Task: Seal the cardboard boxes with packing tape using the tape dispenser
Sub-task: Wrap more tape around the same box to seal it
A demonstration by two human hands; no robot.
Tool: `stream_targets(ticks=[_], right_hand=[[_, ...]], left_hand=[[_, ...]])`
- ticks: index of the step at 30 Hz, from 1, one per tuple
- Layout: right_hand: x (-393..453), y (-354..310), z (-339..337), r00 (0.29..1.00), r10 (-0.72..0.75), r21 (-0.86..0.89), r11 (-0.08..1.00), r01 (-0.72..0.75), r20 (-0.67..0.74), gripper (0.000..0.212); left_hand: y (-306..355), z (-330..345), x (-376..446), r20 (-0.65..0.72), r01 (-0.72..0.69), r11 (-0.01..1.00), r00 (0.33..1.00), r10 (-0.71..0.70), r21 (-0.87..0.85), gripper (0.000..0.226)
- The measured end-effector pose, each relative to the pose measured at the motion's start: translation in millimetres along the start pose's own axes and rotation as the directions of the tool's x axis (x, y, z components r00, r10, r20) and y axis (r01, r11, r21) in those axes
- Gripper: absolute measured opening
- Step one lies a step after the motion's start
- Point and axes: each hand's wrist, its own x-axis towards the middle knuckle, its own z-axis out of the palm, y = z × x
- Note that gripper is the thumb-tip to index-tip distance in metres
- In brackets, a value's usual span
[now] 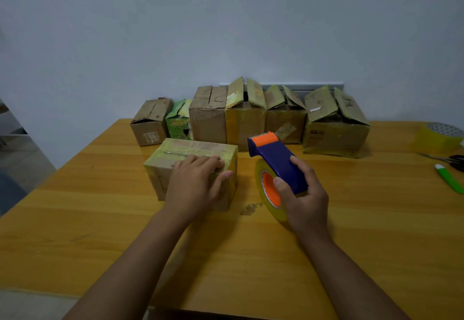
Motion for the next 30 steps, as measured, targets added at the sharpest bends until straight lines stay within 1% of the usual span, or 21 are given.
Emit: stream_targets(ticks=[2, 4, 7, 9, 11, 13, 15, 16, 18, 20, 22, 23, 24, 26, 28, 30], right_hand=[[-0.3, 0.0, 0.3, 1.000, -0.001, 0.001, 1.000, 0.001, -0.001, 0.055], [-0.2, 0.3, 0.5, 1.000, -0.004, -0.001, 1.000, 0.004, -0.002, 0.055], [0.0, -0.3, 0.4, 1.000, 0.007, 0.004, 1.000, -0.007, 0.002, 0.056], [0.2, -0.5, 0.4, 1.000, 0.012, 0.007, 1.000, -0.012, 0.003, 0.056], [0.1, -0.4, 1.2, 1.000, 0.007, 0.001, 1.000, -0.007, -0.001, 0.055], [0.5, -0.1, 2.0, 1.000, 0.006, -0.002, 1.000, -0.006, -0.006, 0.056], [0.5, 0.5, 2.2, 1.000, 0.010, -0.003, 1.000, -0.010, -0.009, 0.056], [0.3, 0.7, 2.0, 1.000, 0.011, -0.005, 1.000, -0.011, -0.010, 0.056], [0.0, 0.3, 1.7, 1.000, 0.012, -0.010, 1.000, -0.012, -0.013, 0.055], [-0.4, -0.1, 1.1, 1.000, 0.006, -0.008, 1.000, -0.006, -0.014, 0.052], [-0.3, -0.2, 1.0, 1.000, 0.001, -0.004, 1.000, -0.002, -0.012, 0.049], [-0.5, 0.0, 1.3, 1.000, 0.001, -0.005, 1.000, -0.001, -0.013, 0.048], [-0.6, 0.4, 1.6, 1.000, -0.002, -0.006, 1.000, 0.002, -0.017, 0.048], [-0.1, 1.1, 2.3, 1.000, -0.001, -0.007, 1.000, 0.001, -0.027, 0.048], [-0.3, 0.5, 2.7, 1.000, 0.000, 0.001, 1.000, 0.000, -0.030, 0.047], [-0.5, -0.1, 2.6, 1.000, 0.000, 0.006, 1.000, 0.000, -0.029, 0.046]], left_hand=[[-0.4, -2.1, 0.0, 0.028, 0.017, 1.000, 0.999, -0.018, 0.013, 0.069], [0.5, -3.0, -0.3, 0.026, 0.027, 0.999, 0.999, -0.028, 0.037, 0.062], [3.1, -1.5, -1.8, 0.021, -0.047, 0.995, 0.999, 0.045, 0.092, 0.050], [0.3, -4.6, 0.1, 0.059, -0.097, 0.994, 0.994, 0.093, 0.058, 0.042], [-2.6, -10.4, 0.6, 0.112, -0.114, 0.993, 0.987, 0.115, -0.018, 0.034], [-2.8, -13.1, 1.1, 0.129, -0.121, 0.992, 0.984, 0.124, -0.036, 0.032], [1.9, -11.7, 2.3, 0.118, -0.090, 0.996, 0.989, 0.091, -0.013, 0.038], [4.8, -9.7, 3.4, 0.098, -0.074, 0.997, 0.993, 0.073, 0.002, 0.042], [11.1, -4.2, 4.8, 0.044, -0.076, 0.997, 0.996, 0.076, 0.000, 0.043], [13.2, -4.9, 6.5, 0.043, -0.073, 0.997, 0.996, 0.074, -0.024, 0.034], [7.3, -11.9, 7.8, 0.103, -0.074, 0.996, 0.991, 0.080, -0.053, 0.021], [1.6, -16.4, 7.9, 0.138, -0.089, 0.994, 0.986, 0.097, -0.059, 0.025], [-4.5, -20.5, 8.2, 0.172, -0.104, 0.993, 0.979, 0.113, -0.060, 0.034], [-10.9, -23.2, 9.0, 0.193, -0.116, 0.990, 0.973, 0.130, -0.082, 0.044], [-8.5, -19.2, 8.5, 0.160, -0.153, 0.987, 0.974, 0.159, -0.053, 0.042], [-6.6, -12.4, 9.5, 0.090, -0.206, 0.978, 0.975, 0.205, 0.009, 0.035]])
